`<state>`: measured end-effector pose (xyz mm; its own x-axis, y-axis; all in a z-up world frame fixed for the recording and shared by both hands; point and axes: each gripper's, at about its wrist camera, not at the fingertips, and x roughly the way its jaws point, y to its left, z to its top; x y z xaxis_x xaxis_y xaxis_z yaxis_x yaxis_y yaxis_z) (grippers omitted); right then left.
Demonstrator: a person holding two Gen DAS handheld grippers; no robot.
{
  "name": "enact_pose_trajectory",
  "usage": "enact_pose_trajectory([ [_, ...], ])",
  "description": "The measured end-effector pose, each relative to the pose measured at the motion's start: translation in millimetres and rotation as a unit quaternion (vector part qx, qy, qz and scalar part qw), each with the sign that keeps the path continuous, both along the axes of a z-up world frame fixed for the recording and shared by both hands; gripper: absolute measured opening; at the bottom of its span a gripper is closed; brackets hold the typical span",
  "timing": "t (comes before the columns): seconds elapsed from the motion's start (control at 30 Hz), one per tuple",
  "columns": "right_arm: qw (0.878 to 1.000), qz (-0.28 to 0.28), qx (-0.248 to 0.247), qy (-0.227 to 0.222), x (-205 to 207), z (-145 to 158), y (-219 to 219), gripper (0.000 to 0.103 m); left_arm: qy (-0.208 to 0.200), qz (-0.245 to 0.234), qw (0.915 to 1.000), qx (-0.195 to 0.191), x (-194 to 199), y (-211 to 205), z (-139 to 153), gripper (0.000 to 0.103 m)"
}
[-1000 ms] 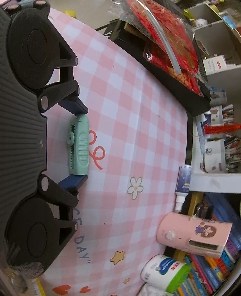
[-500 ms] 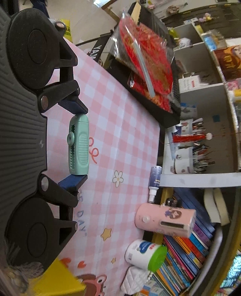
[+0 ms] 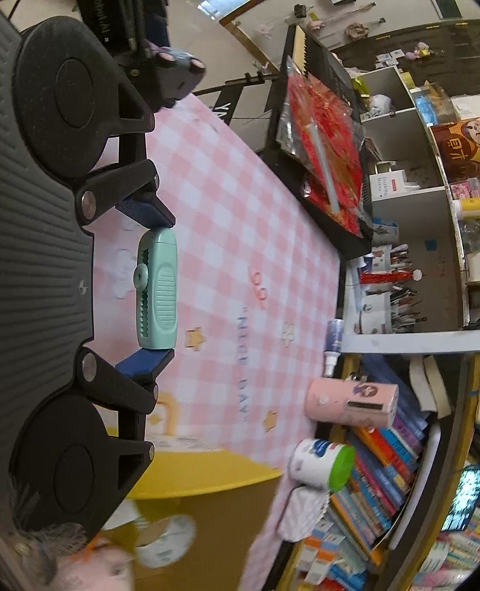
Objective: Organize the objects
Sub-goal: 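Lift the toy car and mint-green object and carry both toward the yellow box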
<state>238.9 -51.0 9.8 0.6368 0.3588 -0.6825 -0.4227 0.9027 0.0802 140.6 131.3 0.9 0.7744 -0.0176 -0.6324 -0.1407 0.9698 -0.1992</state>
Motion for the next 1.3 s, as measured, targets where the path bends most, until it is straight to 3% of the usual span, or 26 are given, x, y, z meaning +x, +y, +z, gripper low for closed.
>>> enact_pose_trajectory([
  [0.47,1.000,-0.028,-0.001,0.006,-93.8,-4.0,-18.2,0.067,0.009,-0.034,0.9994,-0.004,-76.5,-11.6,-1.3,0.054],
  [0.77,0.997,-0.076,0.010,0.017,-145.1,-10.4,-45.1,0.067,0.014,-0.080,0.9967,0.002,-109.4,-29.8,-2.9,0.054],
  [1.3,0.980,-0.196,0.012,0.028,-204.2,-14.5,-113.6,0.067,0.017,-0.197,0.9802,0.001,-117.0,-87.3,-8.0,0.054],
])
